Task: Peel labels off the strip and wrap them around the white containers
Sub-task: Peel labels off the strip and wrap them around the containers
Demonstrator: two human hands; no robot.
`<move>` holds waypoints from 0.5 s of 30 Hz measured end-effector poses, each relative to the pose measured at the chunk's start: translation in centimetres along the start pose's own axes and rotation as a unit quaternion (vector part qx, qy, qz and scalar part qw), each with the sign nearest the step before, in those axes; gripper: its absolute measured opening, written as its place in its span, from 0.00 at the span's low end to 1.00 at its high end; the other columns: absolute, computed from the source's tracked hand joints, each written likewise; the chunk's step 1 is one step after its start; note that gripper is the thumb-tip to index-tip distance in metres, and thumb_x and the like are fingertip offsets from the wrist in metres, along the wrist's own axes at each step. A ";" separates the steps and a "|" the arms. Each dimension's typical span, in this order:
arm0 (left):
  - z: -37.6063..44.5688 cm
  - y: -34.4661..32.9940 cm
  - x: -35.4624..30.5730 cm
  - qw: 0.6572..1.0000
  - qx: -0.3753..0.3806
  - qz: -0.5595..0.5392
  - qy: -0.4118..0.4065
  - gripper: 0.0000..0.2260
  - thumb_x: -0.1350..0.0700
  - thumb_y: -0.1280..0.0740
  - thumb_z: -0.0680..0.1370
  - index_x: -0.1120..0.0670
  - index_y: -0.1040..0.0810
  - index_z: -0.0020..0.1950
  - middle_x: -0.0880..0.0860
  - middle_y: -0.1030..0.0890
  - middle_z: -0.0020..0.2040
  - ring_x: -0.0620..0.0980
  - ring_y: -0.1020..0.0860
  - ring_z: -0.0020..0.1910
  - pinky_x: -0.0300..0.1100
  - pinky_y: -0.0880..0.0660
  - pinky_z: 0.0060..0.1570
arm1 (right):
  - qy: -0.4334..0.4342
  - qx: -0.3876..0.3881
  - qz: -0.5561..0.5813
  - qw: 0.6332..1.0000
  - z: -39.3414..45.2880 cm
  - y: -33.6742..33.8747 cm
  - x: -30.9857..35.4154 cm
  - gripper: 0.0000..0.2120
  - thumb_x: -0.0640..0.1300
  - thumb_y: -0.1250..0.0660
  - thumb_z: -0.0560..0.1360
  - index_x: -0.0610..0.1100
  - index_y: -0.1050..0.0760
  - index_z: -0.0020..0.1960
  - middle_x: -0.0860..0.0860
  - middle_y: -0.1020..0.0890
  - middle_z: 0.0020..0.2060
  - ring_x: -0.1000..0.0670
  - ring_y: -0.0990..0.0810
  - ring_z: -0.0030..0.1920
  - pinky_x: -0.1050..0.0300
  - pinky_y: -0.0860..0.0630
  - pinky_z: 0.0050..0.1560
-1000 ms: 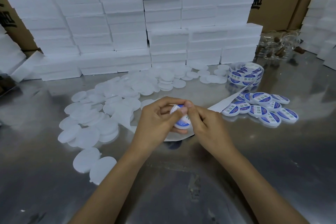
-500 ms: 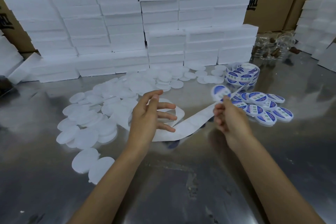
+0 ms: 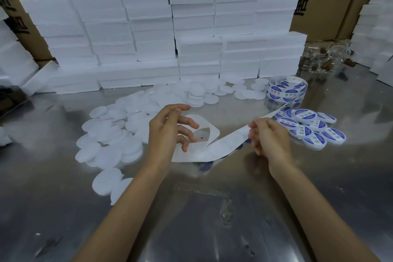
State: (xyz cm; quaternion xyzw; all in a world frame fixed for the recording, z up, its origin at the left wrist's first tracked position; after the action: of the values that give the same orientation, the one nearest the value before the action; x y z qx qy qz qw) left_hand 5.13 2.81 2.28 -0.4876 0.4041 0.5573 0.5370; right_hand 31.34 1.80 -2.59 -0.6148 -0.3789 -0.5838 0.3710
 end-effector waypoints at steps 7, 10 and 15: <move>1.1 5.0 -1.3 0.998 -0.056 -0.039 -0.010 0.12 0.58 0.41 0.82 0.54 0.18 0.49 0.55 0.20 0.31 0.50 0.29 0.21 0.35 0.39 0.21 | 0.409 0.136 -0.266 0.862 -10.4 -9.3 5.6 0.06 0.43 0.33 0.77 0.45 0.23 0.40 0.55 0.22 0.34 0.56 0.28 0.35 0.57 0.28 0.38; 1.6 8.2 -2.2 0.995 -0.093 -0.032 -0.016 0.11 0.57 0.41 0.81 0.54 0.18 0.49 0.53 0.21 0.30 0.48 0.31 0.21 0.34 0.40 0.21 | 0.467 0.238 -0.317 0.791 -14.6 -13.6 5.2 0.04 0.47 0.35 0.77 0.48 0.23 0.48 0.56 0.21 0.42 0.56 0.26 0.42 0.54 0.25 0.43; 1.6 11.5 -2.0 0.992 -0.125 0.014 0.005 0.11 0.56 0.41 0.79 0.53 0.18 0.50 0.52 0.20 0.30 0.48 0.30 0.22 0.34 0.39 0.21 | 0.437 0.424 -0.326 0.723 -18.0 -18.9 1.5 0.19 0.50 0.31 0.75 0.51 0.25 0.65 0.55 0.24 0.66 0.57 0.30 0.64 0.77 0.42 0.61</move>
State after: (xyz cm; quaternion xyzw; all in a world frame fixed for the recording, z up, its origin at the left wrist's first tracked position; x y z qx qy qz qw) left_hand -6.54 2.86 3.75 -0.5484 0.3408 0.6081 0.4619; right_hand 6.49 -6.09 -0.03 0.0909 -0.5598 -0.6511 0.5044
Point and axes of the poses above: each hand's wrist, its own z-axis towards the middle knuckle, its own y-axis out of the back of the hand, x = y × z, the point moved 9 cm from there along z, towards the middle knuckle
